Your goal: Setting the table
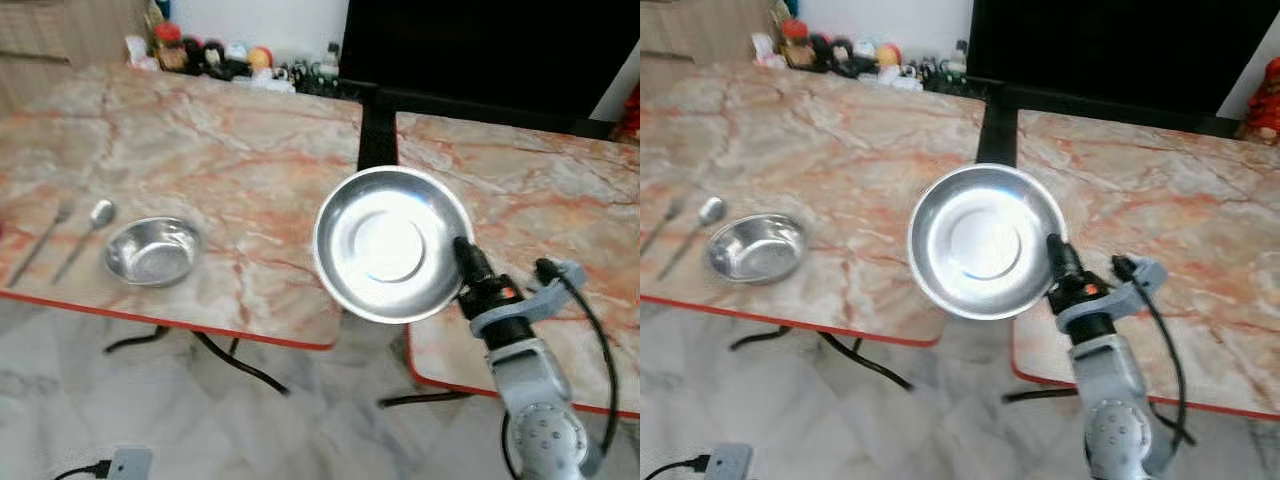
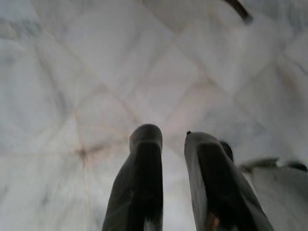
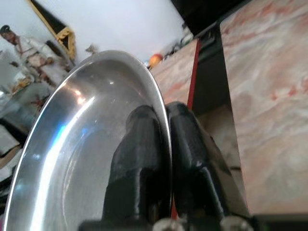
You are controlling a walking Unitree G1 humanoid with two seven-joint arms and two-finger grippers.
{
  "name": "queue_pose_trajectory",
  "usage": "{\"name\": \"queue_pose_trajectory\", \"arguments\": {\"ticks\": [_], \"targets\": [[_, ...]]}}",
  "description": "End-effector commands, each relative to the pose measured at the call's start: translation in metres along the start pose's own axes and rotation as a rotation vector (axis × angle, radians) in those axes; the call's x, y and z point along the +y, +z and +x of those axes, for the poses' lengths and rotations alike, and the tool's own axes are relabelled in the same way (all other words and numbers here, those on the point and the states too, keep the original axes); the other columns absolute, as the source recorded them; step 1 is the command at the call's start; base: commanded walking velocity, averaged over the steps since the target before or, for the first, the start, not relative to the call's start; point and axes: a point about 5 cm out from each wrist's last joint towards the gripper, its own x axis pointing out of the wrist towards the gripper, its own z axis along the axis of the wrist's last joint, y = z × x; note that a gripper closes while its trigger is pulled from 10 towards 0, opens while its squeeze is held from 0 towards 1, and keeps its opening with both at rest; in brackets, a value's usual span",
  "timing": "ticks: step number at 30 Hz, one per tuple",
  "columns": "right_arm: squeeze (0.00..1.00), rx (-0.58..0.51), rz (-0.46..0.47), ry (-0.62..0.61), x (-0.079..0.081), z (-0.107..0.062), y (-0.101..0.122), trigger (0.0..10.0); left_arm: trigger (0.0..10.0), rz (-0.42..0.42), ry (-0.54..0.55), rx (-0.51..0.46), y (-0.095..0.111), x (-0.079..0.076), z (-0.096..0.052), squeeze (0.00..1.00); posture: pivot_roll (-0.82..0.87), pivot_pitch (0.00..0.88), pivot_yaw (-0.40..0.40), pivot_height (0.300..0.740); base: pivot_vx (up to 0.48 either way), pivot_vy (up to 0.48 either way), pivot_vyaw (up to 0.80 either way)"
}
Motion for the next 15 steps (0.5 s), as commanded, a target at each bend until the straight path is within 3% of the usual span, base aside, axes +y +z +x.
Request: {"name": "queue_pose_trajectory", "arguments": {"ticks": [1,5,15], "targets": [[0.00,-0.027,-0.014,-0.037,-0.007,-0.002,0.008,10.0,10.0,0.009,-0.010,0.021,-0.005,-0.001,-0.001,0.00,0.00,0.150,-0.056,0.740,0.000,-0.480,0.00],[0.00,-0.042,-0.025,-0.053,-0.009,-0.001,0.010,10.0,10.0,0.009,-0.012,0.025,-0.006,-0.001,-0.002,0.00,0.00,0.150,-0.056,0.740,0.000,-0.480,-0.68],[0.00,-0.078,-0.024,-0.134,-0.020,0.000,0.013,10.0,10.0,0.009,-0.015,0.027,-0.007,-0.001,-0.002,0.00,0.00,0.157,-0.054,0.740,0.000,-0.480,0.00]]}}
